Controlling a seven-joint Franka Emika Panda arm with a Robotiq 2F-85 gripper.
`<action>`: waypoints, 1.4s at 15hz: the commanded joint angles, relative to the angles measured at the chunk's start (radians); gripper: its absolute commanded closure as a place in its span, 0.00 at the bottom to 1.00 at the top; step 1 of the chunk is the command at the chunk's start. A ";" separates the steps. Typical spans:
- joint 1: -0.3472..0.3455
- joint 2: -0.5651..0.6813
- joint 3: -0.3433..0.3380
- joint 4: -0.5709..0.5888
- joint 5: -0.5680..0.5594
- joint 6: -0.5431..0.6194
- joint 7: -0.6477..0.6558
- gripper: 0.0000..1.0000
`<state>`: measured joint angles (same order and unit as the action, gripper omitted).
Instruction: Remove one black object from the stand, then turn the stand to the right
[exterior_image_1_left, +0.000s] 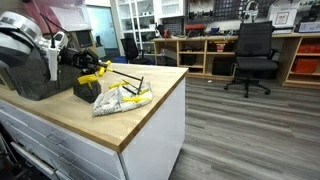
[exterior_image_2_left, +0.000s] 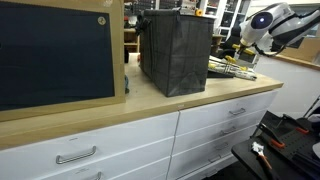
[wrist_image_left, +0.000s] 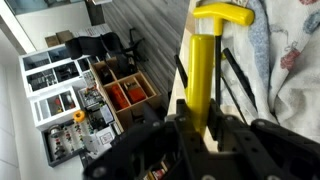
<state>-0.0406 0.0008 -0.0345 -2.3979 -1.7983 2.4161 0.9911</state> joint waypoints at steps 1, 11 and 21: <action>0.006 -0.035 0.003 -0.034 -0.071 0.023 0.020 0.52; 0.013 -0.089 0.001 -0.065 0.073 0.061 -0.046 0.00; 0.030 -0.133 -0.015 -0.039 0.804 0.069 -0.327 0.00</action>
<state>-0.0222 -0.1114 -0.0349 -2.4390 -1.1893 2.4828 0.7481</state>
